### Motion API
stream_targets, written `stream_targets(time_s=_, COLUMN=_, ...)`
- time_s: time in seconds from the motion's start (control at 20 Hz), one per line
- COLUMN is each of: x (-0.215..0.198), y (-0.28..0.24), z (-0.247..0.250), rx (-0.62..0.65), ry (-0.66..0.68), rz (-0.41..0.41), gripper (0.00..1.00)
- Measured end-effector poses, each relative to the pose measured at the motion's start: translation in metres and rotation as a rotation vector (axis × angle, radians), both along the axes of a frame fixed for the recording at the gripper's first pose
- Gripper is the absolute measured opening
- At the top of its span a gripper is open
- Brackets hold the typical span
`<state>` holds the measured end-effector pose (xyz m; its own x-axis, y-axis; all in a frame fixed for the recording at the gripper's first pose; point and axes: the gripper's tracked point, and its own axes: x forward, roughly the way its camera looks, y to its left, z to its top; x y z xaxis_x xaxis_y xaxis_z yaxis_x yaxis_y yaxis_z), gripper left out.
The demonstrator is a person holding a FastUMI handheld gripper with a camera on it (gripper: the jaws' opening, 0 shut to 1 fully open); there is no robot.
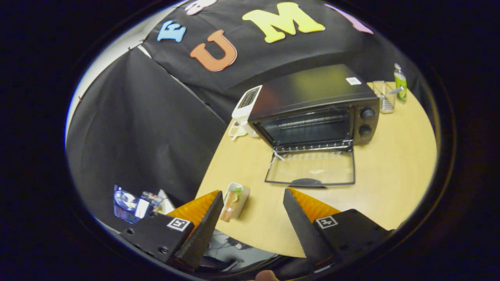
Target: Open the toaster oven, put the food inside, and close the toaster oven door.
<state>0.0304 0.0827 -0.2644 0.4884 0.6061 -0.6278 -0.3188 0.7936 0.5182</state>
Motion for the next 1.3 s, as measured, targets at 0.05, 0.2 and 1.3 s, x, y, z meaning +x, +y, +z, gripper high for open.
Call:
stream_targets(time_s=0.05, x=-0.003, y=0.01, z=-0.004, rx=0.025, ry=0.037, rz=0.012, gripper=1.0)
stream_targets(time_s=0.2, x=-0.018, y=0.047, z=-0.016, rx=0.121, ry=0.176, rz=0.05, gripper=1.0)
stream_targets(time_s=1.3, x=-0.027, y=0.142, z=-0.165, rx=0.053, ry=0.505, rz=0.034, gripper=0.39)
